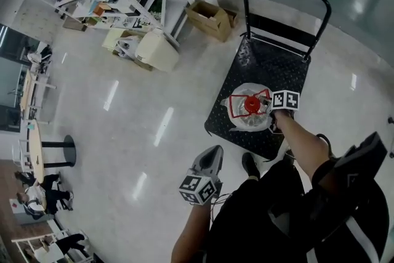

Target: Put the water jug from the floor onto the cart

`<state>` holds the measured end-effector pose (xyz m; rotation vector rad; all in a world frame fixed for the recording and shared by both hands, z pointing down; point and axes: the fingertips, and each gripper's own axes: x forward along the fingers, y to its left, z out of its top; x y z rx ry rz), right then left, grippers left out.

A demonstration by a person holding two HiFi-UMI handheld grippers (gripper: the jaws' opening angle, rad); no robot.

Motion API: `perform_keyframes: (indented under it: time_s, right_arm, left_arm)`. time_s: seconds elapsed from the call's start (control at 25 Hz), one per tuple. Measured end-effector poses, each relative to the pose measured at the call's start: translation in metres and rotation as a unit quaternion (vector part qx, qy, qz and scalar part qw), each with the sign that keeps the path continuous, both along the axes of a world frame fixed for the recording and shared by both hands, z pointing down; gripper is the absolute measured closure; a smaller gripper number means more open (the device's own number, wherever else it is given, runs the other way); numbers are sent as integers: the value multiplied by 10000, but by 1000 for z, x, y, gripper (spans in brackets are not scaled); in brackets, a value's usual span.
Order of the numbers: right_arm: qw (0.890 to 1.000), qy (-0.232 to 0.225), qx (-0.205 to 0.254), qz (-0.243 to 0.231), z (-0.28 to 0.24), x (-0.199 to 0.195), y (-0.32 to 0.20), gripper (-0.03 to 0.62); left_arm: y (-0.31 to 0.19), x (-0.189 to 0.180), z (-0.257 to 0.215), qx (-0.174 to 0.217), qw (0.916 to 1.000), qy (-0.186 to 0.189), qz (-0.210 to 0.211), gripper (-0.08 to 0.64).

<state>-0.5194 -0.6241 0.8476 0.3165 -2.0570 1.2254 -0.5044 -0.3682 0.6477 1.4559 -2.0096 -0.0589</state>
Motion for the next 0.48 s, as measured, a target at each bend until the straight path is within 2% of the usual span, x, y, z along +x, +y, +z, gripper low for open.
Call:
perform_keyframes:
  time_s: [0.24,0.28,0.4,0.48]
  right_arm:
    - [9995,160,266,-71,8,4,-9,543]
    - [9994,128,302,-113,5,4,-9,528]
    - [9987,106,438,-222,-2,9,-16,417]
    - [9980,75,592,-221,-11,14,-29,390]
  left_arm:
    - [-13,4,-14,38,9999,-159,48,568]
    - [-13,5,-16,43,9998,-171,36,568]
    - [-13,8,-18,41,9998,-181,-30,568]
    - [-17,11,-19,32,9998,-187,-53,568]
